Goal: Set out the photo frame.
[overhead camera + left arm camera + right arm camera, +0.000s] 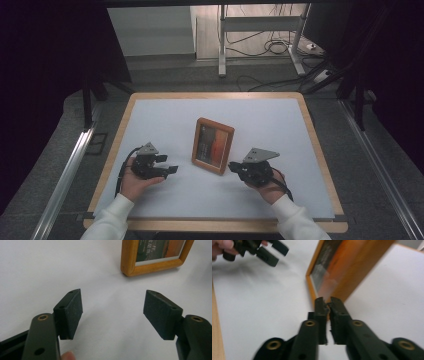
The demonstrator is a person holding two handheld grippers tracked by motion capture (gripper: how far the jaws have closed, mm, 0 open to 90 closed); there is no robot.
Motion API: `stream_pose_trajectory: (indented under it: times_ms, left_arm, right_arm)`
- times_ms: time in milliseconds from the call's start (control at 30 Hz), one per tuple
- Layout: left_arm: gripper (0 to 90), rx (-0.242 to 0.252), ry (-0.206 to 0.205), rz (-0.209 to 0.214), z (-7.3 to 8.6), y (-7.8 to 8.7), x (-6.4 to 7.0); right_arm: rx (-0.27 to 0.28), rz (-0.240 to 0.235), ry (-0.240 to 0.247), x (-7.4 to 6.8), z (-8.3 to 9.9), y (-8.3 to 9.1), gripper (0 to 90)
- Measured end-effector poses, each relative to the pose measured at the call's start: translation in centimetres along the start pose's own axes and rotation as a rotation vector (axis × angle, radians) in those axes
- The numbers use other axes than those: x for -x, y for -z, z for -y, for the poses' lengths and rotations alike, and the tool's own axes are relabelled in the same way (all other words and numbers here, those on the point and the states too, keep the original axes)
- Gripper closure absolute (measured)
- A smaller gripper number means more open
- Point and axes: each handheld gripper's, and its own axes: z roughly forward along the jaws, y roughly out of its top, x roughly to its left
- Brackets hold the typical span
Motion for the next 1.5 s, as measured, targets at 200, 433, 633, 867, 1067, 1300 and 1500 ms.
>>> stream_pose_trajectory:
  times_ms: [200,433,633,867,1067,1300,1500]
  left_arm:
    - [31.0,0.002,-0.002,0.003,0.0,0.0,-0.1]
    - [31.0,-0.003,-0.006,0.007,0.0,-0.1,0.0]
    - [31.0,-0.004,-0.008,0.007,0.1,-0.1,0.0]
    - [31.0,-0.008,-0.01,0.008,0.1,-0.2,0.0]
    - [31.0,-0.008,-0.01,0.008,0.1,-0.2,0.0]
    - [31.0,-0.007,-0.011,0.007,0.1,-0.2,0.0]
    - [30.9,-0.009,-0.013,0.006,0.1,-0.2,0.0]
  right_arm:
    - [-0.031,-0.012,0.032,-1.2,-0.3,-1.9,90.0]
    - [-0.062,-0.019,0.051,-2.3,-0.6,-4.1,90.0]
    - [-0.094,-0.001,0.058,-2.2,-0.2,-5.1,90.0]
    - [-0.113,0.028,0.05,-1.6,0.2,-5.2,90.0]
    - [-0.112,0.022,0.044,-1.3,0.3,-5.2,90.0]
    - [-0.113,0.032,0.045,-0.9,0.4,-5.0,90.0]
    - [-0.11,0.048,0.034,-0.2,0.6,-4.7,90.0]
